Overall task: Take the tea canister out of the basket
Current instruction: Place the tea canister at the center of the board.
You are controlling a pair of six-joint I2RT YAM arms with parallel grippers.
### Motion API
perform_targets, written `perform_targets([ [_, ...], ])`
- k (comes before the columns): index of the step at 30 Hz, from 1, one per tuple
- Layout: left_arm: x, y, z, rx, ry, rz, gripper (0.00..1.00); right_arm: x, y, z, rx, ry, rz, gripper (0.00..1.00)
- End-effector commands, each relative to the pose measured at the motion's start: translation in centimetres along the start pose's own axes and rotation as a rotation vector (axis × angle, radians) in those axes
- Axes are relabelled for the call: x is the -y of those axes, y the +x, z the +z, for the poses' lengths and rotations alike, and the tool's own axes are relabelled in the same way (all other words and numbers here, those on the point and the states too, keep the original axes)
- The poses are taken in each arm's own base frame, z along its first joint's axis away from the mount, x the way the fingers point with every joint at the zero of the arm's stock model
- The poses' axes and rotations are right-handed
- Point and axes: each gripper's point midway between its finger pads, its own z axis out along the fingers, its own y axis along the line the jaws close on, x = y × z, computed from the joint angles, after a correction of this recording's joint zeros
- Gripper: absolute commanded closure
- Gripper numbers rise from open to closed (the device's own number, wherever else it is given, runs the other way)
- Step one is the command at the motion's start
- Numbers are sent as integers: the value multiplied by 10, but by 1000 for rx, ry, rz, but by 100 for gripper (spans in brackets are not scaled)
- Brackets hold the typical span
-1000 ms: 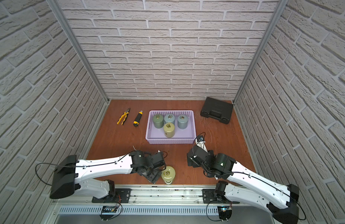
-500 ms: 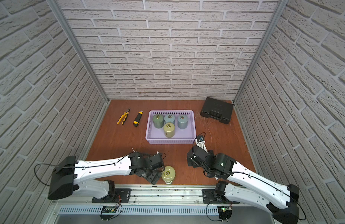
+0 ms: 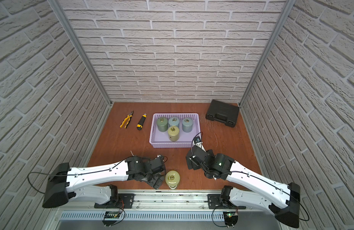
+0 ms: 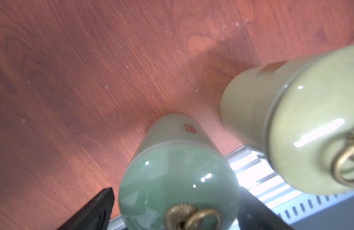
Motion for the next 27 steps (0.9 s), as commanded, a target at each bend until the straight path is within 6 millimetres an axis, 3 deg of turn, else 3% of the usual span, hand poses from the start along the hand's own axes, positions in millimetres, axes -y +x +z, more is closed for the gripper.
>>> perform_targets([
  [1,-10,-5,-18,38,-34,-23,2,-20,-25,2,45,-53,-41,0],
  [9,-22,-20,-41,132,-33,-81,2,-46,-53,24,12,-97,-86,0],
  [17,-31,-32,-57,191,-55,-113,2,-57,-78,53,-27,-129,-68,0],
  [27,-60,-40,-78,308,-74,-237,2,-70,-105,94,-122,-135,-40,0],
])
